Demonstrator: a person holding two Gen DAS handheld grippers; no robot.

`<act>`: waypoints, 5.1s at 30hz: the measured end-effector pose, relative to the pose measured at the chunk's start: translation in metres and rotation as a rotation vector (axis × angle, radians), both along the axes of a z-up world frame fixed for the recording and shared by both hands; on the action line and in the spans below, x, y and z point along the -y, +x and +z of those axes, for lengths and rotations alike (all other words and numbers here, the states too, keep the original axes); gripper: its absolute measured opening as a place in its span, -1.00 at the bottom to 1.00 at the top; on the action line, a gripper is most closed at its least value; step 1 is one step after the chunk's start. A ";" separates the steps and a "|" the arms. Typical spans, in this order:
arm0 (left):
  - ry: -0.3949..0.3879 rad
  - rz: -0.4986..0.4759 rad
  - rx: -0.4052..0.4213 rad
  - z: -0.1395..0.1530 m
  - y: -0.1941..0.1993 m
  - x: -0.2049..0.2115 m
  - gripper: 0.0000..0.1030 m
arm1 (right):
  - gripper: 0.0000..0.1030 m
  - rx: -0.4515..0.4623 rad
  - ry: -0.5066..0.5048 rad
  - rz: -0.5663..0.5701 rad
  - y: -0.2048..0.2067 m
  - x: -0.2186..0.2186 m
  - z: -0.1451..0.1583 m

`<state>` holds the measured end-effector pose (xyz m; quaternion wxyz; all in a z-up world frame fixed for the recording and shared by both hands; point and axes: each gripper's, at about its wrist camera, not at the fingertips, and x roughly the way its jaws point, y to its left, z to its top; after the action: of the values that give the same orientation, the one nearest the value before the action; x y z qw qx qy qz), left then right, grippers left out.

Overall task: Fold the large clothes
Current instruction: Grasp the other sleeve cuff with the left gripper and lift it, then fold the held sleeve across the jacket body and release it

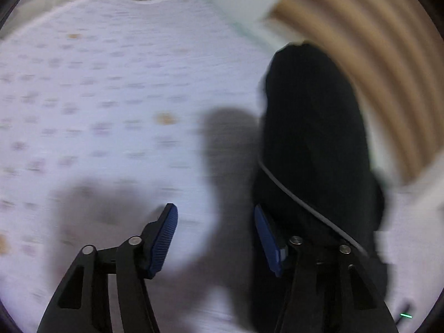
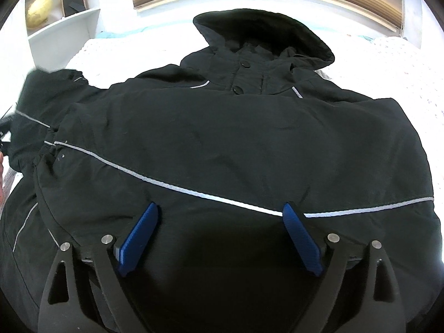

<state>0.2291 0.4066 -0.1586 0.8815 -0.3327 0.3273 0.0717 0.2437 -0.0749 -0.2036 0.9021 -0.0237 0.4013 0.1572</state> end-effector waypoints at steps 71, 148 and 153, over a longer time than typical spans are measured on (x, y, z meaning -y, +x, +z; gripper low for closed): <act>-0.254 0.335 0.109 -0.053 -0.087 -0.135 -0.35 | 1.00 0.008 0.005 0.026 0.001 -0.003 -0.006; 0.120 -0.484 0.194 0.053 -0.090 0.235 0.25 | -0.29 -0.071 0.139 0.025 -0.034 -0.058 0.109; 0.174 -0.415 0.164 0.078 -0.064 0.219 0.25 | -0.30 0.021 0.061 -0.065 -0.031 0.001 0.142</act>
<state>0.1656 0.1877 -0.0810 0.9264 -0.1857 0.3085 -0.1100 0.2130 -0.0757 -0.0616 0.9112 0.0153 0.3874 0.1395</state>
